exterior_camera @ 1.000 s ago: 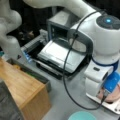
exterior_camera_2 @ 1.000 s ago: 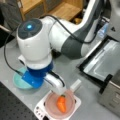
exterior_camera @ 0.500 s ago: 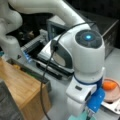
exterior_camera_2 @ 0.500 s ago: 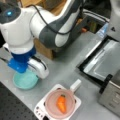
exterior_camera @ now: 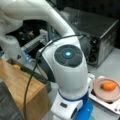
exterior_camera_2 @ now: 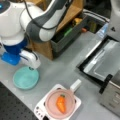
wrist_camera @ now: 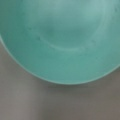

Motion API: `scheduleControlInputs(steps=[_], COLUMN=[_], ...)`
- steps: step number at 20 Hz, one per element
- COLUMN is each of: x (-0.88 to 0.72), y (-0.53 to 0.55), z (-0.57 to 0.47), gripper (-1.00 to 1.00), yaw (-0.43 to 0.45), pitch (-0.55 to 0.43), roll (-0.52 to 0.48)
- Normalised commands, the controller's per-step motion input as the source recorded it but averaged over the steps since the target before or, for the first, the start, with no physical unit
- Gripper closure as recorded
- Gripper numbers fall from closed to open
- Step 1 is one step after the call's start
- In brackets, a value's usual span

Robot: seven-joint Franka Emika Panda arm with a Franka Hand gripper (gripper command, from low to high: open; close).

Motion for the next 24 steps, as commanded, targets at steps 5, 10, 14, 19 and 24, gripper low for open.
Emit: scheduleControlInputs(steps=[5,10,14,19,24], x=[0.34,0.35,0.34,0.34,0.41], y=[-0.36,-0.44,-0.32,-0.24,-0.21], z=[-0.04,0.00,0.11,0.09,-0.06], gripper=[-1.00,-1.00,-1.00,-1.00,-1.00], yaw=[0.105,0.028,0.020,-0.008,0.007], pitch=[0.058,0.088,0.119,0.158,0.130], roll=[0.230,0.257,0.280,0.329,0.401])
